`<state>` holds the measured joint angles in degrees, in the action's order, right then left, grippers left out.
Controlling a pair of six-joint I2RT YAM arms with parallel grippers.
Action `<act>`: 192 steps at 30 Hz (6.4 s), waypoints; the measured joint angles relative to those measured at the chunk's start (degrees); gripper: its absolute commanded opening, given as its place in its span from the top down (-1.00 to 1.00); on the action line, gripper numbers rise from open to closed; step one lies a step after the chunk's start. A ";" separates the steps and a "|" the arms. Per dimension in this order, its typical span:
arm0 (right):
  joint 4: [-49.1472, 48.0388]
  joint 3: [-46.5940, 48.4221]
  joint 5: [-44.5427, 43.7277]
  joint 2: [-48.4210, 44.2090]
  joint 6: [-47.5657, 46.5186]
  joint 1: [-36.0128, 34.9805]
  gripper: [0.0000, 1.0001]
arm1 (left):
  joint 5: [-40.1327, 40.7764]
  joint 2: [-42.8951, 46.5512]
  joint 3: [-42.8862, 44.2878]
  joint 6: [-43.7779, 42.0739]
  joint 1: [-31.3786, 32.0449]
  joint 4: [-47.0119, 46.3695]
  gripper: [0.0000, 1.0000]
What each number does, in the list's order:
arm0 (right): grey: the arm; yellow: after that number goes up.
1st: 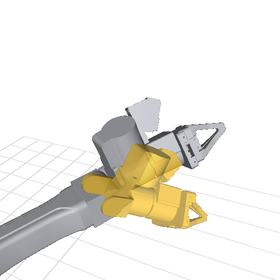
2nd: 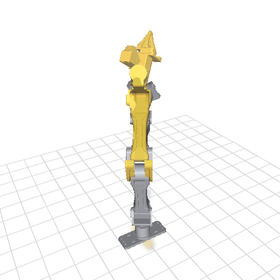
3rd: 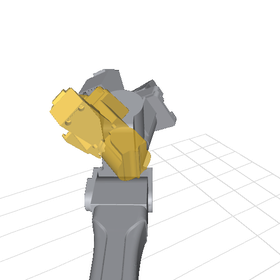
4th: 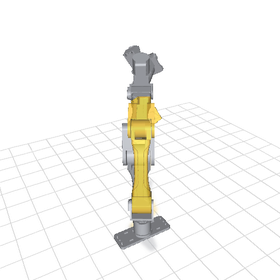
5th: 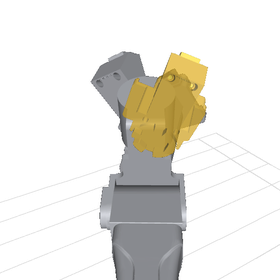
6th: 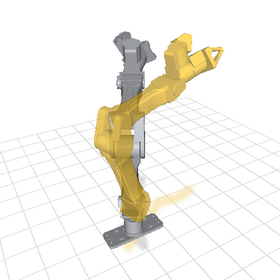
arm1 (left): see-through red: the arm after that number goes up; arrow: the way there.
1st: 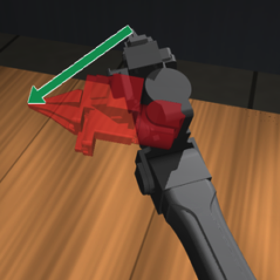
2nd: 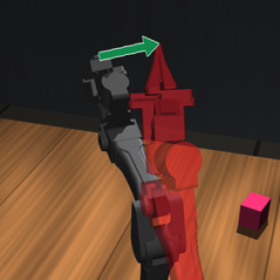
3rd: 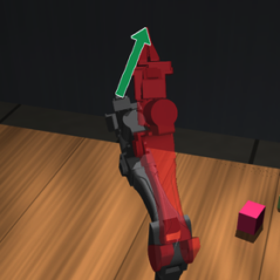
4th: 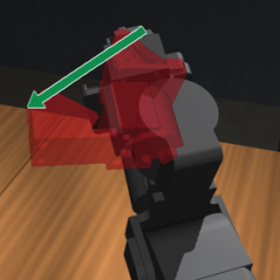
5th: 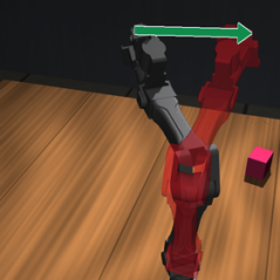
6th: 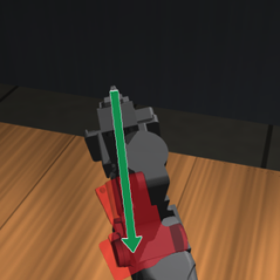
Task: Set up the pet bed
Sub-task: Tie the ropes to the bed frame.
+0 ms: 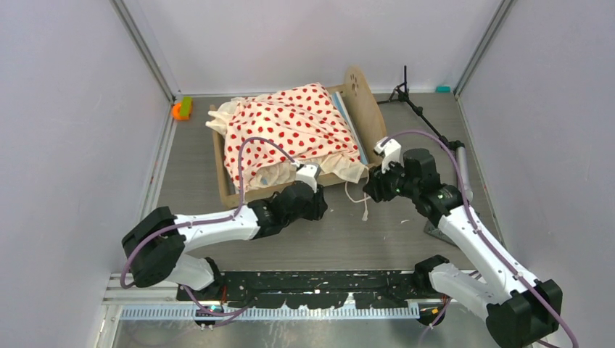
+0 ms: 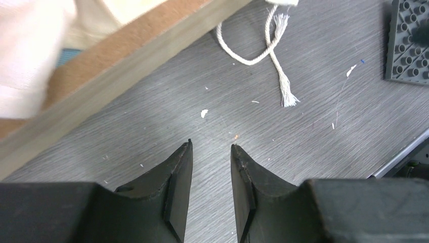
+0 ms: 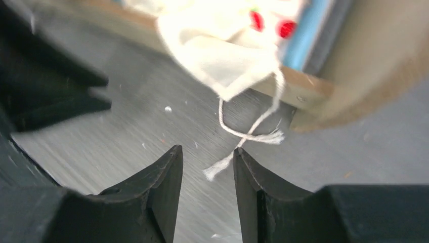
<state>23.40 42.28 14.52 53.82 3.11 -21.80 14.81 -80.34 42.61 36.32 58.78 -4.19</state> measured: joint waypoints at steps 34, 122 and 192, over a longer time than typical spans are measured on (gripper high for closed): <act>35.15 16.33 1.53 35.28 -102.29 -8.90 0.19 | -7.39 10.91 -12.52 2.40 -12.11 -3.41 0.26; 17.81 10.21 12.68 34.49 -89.74 -6.78 0.99 | -23.39 -9.31 -4.50 3.32 -14.93 -25.90 0.15; 14.91 11.04 20.55 38.75 -86.73 -3.17 0.99 | 11.34 31.85 -17.05 7.06 -31.15 22.12 0.23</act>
<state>38.30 53.32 35.07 92.58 -83.61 -24.97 26.15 -48.49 25.56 43.38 27.64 17.93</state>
